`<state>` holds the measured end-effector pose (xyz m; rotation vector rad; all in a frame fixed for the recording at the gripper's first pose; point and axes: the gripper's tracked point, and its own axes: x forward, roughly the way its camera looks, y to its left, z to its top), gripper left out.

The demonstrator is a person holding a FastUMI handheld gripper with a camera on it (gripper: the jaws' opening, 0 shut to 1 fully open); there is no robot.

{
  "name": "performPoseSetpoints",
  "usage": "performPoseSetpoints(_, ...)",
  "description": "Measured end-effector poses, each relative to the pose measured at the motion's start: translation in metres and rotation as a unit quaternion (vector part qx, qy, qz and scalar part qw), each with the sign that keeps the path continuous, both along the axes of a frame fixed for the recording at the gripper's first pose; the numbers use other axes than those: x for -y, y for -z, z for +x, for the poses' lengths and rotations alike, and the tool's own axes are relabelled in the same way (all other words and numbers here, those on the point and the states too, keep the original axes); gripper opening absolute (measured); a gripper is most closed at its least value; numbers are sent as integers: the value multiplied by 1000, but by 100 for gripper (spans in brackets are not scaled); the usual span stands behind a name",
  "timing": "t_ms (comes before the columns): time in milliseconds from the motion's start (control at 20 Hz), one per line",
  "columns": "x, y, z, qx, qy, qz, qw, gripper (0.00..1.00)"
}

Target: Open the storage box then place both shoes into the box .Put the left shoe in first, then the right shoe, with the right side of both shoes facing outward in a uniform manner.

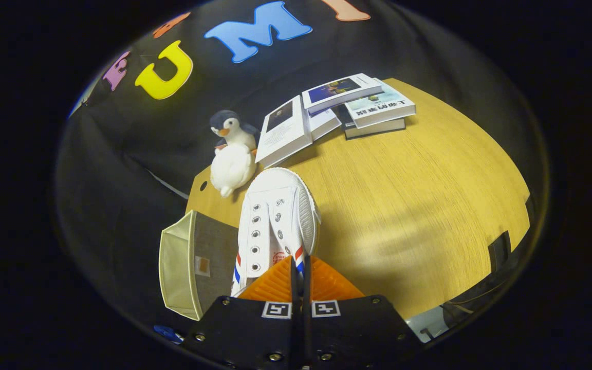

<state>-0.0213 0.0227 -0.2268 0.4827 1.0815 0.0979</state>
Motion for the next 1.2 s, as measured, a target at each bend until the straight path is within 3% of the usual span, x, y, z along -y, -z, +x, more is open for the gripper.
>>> performPoseSetpoints(550, -130, -43, 11, 22, -60, 30, 997, 0)
performPoseSetpoints(950, -209, -24, 0, 19, -114, 10, 993, 0)
performPoseSetpoints(1200, -213, 4, -8, 16, -131, -44, 990, 1)
